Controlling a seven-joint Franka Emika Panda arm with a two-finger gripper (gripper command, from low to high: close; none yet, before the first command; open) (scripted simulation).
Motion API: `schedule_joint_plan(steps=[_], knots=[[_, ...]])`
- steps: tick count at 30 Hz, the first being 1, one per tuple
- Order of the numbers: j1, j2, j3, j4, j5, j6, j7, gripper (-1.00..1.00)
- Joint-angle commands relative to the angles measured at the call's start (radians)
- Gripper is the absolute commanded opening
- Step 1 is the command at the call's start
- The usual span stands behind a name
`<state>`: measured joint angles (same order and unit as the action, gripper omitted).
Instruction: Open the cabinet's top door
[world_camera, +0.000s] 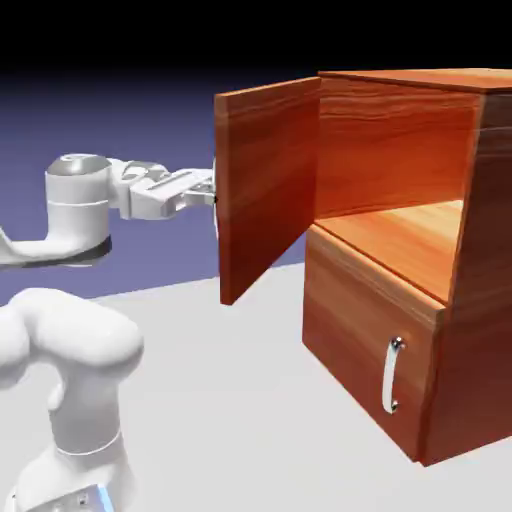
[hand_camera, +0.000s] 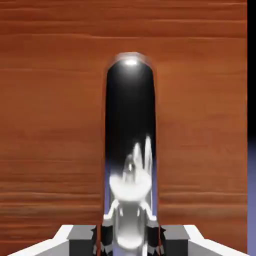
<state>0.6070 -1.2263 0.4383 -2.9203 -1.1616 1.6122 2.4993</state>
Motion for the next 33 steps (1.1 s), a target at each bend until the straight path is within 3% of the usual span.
schedule_joint_plan(steps=[1,18,33], knots=[[-0.009,0.027,0.036,0.022,0.034,-0.029,0.011,-1.0],[-0.479,0.477,0.641,0.578,0.42,-0.526,0.178,-1.0],[-1.023,0.498,1.07,0.987,0.548,-0.765,0.163,-1.0]])
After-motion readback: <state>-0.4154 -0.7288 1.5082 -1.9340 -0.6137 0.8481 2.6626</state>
